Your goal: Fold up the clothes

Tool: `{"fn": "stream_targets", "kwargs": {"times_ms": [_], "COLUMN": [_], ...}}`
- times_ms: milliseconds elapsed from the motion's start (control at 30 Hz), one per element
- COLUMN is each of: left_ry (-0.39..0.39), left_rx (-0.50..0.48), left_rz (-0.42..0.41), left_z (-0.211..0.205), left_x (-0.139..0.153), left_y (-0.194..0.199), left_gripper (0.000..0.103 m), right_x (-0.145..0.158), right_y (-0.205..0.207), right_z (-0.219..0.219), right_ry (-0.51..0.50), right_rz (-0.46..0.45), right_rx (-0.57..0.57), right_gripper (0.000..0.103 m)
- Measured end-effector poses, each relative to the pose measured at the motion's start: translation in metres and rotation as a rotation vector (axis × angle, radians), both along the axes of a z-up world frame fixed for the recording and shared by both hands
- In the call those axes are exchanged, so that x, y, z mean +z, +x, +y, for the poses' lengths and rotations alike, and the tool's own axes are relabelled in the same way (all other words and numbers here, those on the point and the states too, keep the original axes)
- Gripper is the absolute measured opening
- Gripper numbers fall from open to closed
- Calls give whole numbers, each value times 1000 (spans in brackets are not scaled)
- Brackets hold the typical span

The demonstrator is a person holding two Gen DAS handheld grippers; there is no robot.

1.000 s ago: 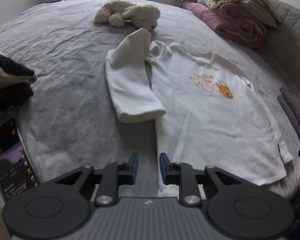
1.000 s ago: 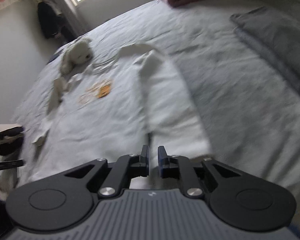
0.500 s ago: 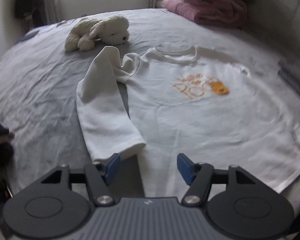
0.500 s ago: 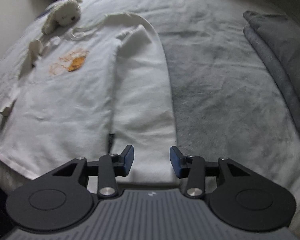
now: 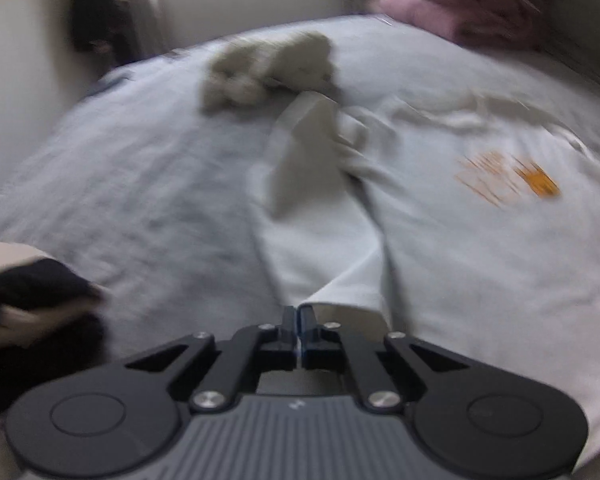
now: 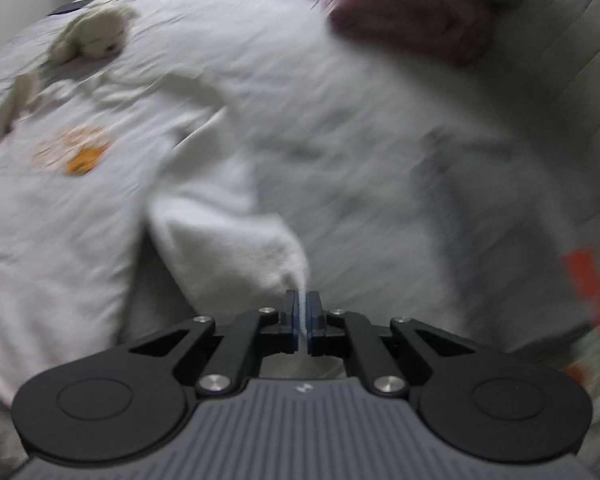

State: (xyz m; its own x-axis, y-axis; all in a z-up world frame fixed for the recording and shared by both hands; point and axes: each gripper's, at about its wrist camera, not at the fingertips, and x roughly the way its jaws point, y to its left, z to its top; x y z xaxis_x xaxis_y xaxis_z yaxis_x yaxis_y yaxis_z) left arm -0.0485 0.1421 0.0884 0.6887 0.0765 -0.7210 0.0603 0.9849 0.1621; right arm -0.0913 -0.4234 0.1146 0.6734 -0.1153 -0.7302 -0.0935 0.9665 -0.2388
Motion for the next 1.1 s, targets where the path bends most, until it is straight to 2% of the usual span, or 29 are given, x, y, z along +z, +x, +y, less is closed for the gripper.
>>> {"fn": "stream_targets", "kwargs": {"times_ms": [100, 233, 400, 533, 667, 767, 800, 900, 967, 1067, 1100], "left_ry": [-54, -80, -12, 92, 109, 36, 10, -87, -183, -309, -357], "left_rx": [130, 328, 509, 540, 553, 494, 476, 431, 408, 361, 343], "left_rz": [-67, -170, -259, -276, -245, -193, -175, -124, -104, -75, -66], "left_z": [40, 89, 132, 139, 146, 145, 142, 126, 110, 80, 67], "left_x": [31, 72, 103, 104, 92, 76, 69, 50, 39, 24, 18], "left_y": [16, 38, 75, 99, 114, 116, 116, 111, 105, 99, 95], "left_gripper": [1, 1, 1, 0, 0, 0, 1, 2, 3, 9, 15], "right_x": [23, 31, 30, 29, 35, 45, 41, 13, -5, -21, -26], "right_y": [17, 35, 49, 61, 72, 80, 85, 99, 105, 109, 110], "right_z": [-27, -38, -34, -31, -34, -42, -46, -52, -54, -55, -55], "right_ry": [-11, -22, -55, -81, -115, -147, -162, -211, -228, -223, -221], "right_rz": [-92, -127, -174, -211, -252, -285, -265, -174, -126, -93, -82], "right_rx": [-75, -129, -177, -215, -259, -297, -306, -315, -313, -309, -308], "right_gripper": [4, 4, 4, 4, 4, 4, 3, 4, 4, 4, 6]}}
